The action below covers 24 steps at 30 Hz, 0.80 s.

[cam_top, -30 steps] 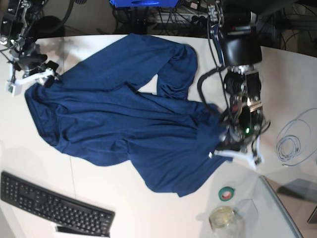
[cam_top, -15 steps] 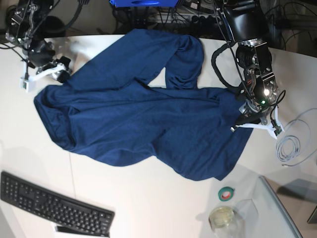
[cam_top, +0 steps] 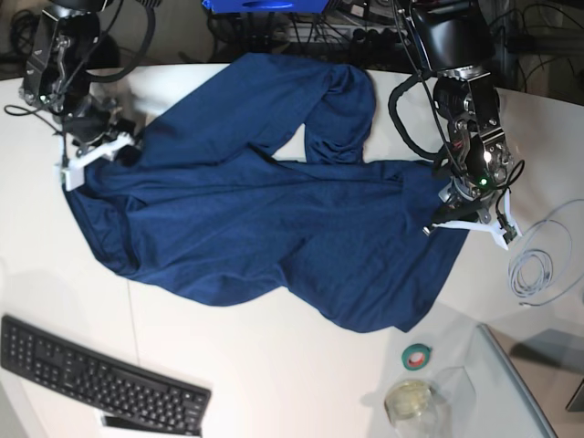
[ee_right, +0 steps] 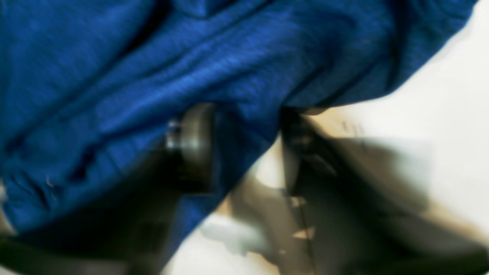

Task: Layout the t-shirt on the table in an organized manner, then fold the t-shirt properly
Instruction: 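Hold the shirt edges with both grippers and stretch them apart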

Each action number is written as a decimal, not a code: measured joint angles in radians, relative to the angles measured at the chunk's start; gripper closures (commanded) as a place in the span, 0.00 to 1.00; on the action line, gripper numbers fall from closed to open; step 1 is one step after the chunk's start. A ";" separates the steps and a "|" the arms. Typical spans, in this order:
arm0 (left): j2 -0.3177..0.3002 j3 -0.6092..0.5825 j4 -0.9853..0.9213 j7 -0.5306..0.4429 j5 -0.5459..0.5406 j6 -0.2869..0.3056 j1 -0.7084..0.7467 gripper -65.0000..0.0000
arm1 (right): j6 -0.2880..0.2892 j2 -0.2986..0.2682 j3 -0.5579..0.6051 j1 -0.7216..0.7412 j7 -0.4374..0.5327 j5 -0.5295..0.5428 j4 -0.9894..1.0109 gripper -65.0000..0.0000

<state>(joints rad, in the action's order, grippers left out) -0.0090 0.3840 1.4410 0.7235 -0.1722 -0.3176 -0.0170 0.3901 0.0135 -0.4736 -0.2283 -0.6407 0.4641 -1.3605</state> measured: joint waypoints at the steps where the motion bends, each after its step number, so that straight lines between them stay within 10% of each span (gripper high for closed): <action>1: 0.000 0.002 0.002 0.000 0.000 0.000 0.000 1.00 | 0.018 0.004 0.001 -0.017 0.000 0.003 -0.017 1.00; 15: 0.005 -0.004 0.191 0.007 -0.013 0.004 0.020 1.00 | 0.026 0.064 -0.095 -0.188 -0.009 0.005 -0.529 1.00; 24: 0.004 0.009 -0.061 0.006 -0.011 -0.002 0.032 1.00 | 0.022 0.069 -0.102 -0.177 -0.018 0.000 -0.382 1.00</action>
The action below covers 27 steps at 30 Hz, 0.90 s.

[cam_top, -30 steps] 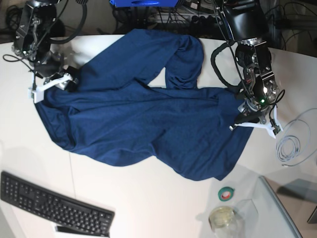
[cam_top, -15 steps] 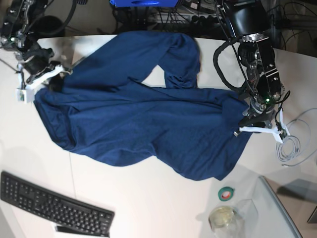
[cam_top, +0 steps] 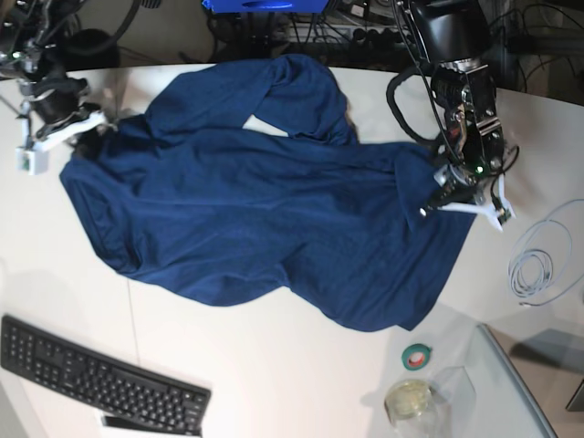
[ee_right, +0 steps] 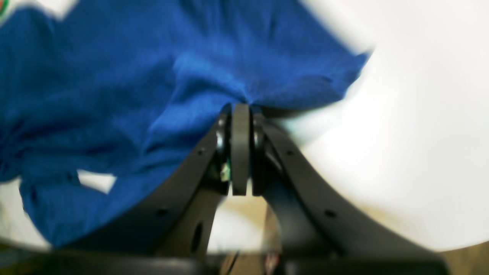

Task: Layout the t-shirt on the table in an organized manner, then fold the t-shirt properly
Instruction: 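Hold the shirt edges with both grippers and stretch them apart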

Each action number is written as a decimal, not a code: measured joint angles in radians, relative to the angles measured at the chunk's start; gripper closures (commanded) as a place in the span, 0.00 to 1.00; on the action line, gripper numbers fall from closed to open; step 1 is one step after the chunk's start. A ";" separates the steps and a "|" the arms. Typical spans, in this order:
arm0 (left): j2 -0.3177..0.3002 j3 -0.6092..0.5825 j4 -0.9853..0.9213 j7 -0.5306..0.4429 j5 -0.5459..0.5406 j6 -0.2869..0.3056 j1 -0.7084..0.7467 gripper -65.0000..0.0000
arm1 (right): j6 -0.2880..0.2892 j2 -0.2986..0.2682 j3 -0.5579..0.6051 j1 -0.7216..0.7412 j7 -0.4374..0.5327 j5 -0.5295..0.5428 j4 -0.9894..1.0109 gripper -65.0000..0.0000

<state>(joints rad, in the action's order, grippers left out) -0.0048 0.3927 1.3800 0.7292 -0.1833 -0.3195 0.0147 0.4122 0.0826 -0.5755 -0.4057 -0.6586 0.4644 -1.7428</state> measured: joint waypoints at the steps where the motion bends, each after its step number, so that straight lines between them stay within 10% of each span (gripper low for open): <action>1: 0.001 0.001 -0.016 -0.001 0.000 0.002 0.002 1.00 | 0.000 0.001 0.002 0.000 0.002 -0.003 0.016 1.00; 14: 0.011 0.024 0.049 -0.002 -0.005 0.003 0.079 0.99 | -0.001 -0.002 0.002 0.006 0.016 0.000 0.031 1.00; 20: 0.046 0.158 0.215 -0.004 0.003 -0.002 0.135 0.57 | -0.001 -0.002 0.002 0.006 0.015 0.000 0.031 1.00; 27: 0.083 0.151 0.304 0.003 0.000 0.000 0.253 0.53 | 0.000 -0.002 0.002 0.008 -0.022 0.000 0.031 1.00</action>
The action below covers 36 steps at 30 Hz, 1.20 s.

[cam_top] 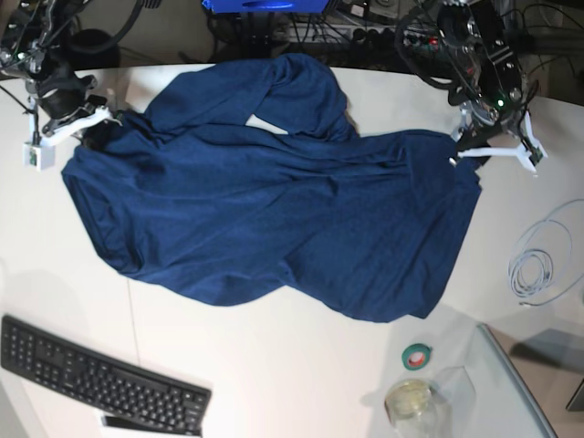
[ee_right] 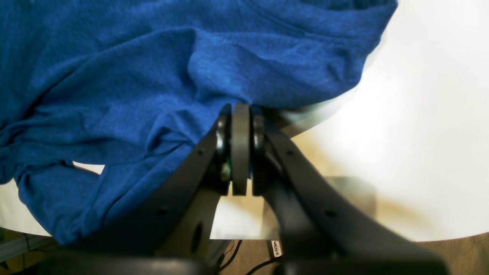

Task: Layout the t-shirt on the table in an organized manner, then fold the t-shirt properly
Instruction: 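Hold the shirt edges with both grippers and stretch them apart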

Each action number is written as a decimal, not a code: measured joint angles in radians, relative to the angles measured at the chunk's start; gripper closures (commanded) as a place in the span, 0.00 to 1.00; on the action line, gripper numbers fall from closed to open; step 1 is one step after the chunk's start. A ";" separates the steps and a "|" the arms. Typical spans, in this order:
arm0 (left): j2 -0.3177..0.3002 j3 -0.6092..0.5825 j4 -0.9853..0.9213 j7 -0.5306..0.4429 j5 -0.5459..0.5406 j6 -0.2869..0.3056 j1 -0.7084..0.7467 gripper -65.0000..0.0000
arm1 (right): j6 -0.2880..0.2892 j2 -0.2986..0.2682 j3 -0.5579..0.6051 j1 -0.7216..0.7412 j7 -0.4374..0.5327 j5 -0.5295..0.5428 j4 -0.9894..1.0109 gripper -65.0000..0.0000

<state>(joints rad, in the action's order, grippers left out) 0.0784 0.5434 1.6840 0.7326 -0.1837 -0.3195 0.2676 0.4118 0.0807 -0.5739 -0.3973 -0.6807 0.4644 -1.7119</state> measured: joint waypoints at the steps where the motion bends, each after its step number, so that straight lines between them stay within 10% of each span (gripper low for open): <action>1: 0.017 0.001 0.023 -0.002 0.001 -0.004 0.013 0.53 | 0.000 0.000 0.000 0.000 0.000 0.000 0.000 1.00; 36: -0.001 0.064 -0.282 -0.011 0.005 0.002 -0.224 0.53 | 0.000 0.000 0.002 0.011 0.000 0.000 -0.001 1.00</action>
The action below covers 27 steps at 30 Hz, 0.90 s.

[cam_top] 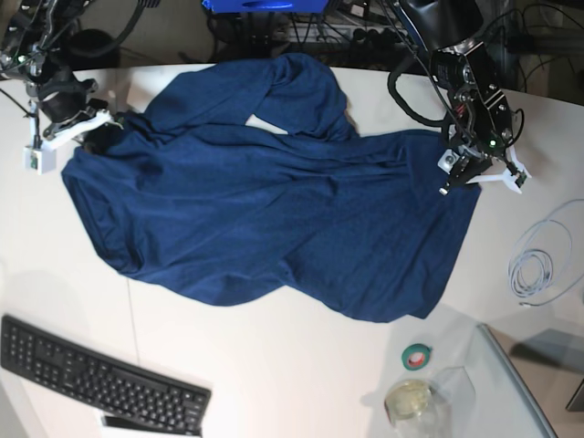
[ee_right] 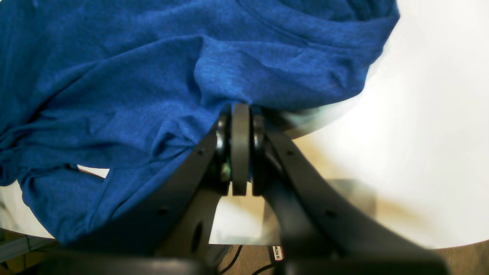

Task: Layout the t-shirt on the table in an organized manner, then fold the t-shirt properly
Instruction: 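Hold the shirt edges with both grippers and stretch them apart, then drag the held shirt edge with the left gripper across the table toward the keyboard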

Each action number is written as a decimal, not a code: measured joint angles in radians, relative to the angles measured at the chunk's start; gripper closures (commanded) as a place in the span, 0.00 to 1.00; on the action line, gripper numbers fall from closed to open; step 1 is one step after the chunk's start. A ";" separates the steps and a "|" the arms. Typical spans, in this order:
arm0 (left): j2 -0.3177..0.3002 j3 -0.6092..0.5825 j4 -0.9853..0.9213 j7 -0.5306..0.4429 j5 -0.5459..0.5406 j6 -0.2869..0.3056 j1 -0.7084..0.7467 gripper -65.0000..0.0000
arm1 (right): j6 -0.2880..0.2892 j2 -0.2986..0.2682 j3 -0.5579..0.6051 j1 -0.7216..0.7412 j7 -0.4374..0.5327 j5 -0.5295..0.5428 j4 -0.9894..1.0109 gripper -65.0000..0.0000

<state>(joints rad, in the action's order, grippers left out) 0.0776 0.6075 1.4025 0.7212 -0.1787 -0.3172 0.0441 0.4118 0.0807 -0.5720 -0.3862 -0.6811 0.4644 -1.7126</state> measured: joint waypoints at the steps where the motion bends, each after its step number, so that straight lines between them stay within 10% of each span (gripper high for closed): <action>1: 0.000 0.000 -0.008 0.000 -0.001 0.000 -0.003 0.53 | 0.000 0.000 0.000 0.000 0.000 0.000 0.000 1.00; 10: 0.000 0.000 -0.006 0.002 -0.001 0.000 -0.002 0.82 | 0.000 0.000 0.000 0.001 0.000 0.000 0.000 1.00; 27: 0.003 0.005 -0.003 0.002 -0.002 0.000 -0.002 1.00 | 0.000 0.000 0.000 0.009 0.000 0.000 0.000 1.00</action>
<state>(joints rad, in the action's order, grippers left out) 0.0803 0.6121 1.3998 0.7235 -0.1810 -0.3176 0.0418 0.4118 0.0803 -0.5720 -0.3775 -0.6811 0.4641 -1.7126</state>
